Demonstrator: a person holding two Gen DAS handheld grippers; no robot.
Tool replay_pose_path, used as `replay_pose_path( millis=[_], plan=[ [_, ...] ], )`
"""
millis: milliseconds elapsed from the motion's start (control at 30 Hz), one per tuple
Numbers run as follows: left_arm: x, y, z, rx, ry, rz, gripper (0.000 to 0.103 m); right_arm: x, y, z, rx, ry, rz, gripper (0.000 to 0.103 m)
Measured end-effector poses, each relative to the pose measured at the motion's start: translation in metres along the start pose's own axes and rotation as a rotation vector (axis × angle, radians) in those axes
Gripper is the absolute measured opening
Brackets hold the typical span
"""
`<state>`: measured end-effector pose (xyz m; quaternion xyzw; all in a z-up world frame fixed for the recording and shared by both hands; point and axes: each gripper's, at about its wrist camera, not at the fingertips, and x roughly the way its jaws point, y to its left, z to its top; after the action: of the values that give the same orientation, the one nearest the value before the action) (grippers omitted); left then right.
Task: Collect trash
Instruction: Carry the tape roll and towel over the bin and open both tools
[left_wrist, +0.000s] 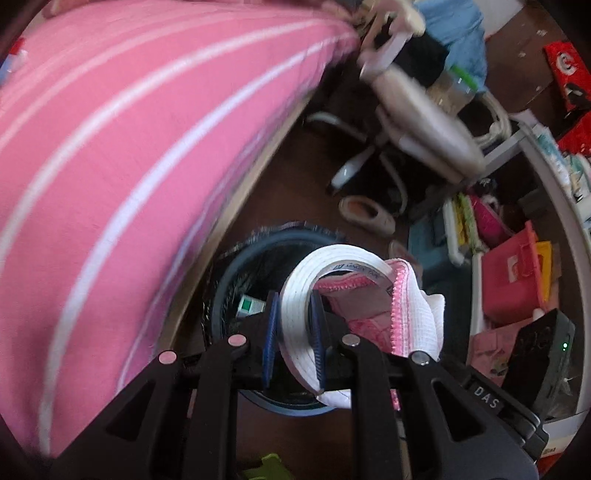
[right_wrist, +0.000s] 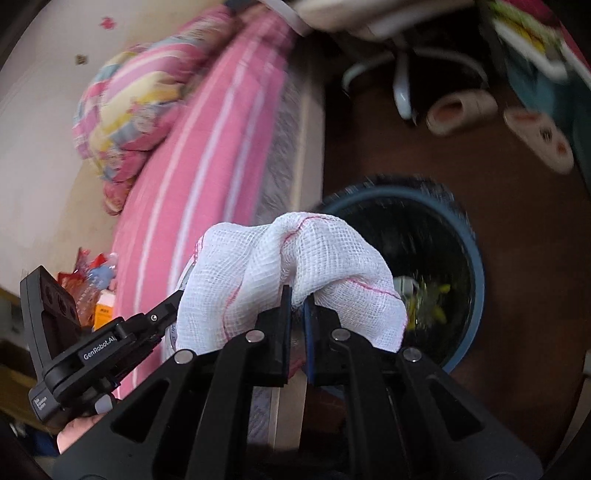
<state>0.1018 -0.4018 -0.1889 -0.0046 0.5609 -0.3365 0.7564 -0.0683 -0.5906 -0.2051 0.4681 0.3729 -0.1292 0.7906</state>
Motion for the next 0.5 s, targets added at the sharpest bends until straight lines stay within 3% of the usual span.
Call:
replay_pose_path(
  millis=[300, 333, 400, 433, 500],
  plan=[
    [0.063, 0.006, -0.001, -0.015, 0.167, -0.019, 0.018, 0.037, -0.038, 0.002, 0.179, 0.104, -0.011, 0.011],
    [0.066, 0.007, -0.001, -0.015, 0.173, -0.019, 0.022, 0.038, -0.04, 0.003, 0.182, 0.11, -0.012, 0.018],
    [0.071, 0.008, -0.002, -0.025, 0.192, -0.032, 0.037, 0.038, -0.042, 0.002, 0.187, 0.106, -0.025, 0.047],
    [0.073, 0.008, -0.002, -0.031, 0.199, -0.038, 0.053, 0.037, -0.042, 0.001, 0.196, 0.098, -0.036, 0.055],
    [0.073, 0.006, -0.003, -0.028, 0.2, -0.035, 0.06, 0.033, -0.042, -0.001, 0.206, 0.075, -0.072, 0.075]
  ],
)
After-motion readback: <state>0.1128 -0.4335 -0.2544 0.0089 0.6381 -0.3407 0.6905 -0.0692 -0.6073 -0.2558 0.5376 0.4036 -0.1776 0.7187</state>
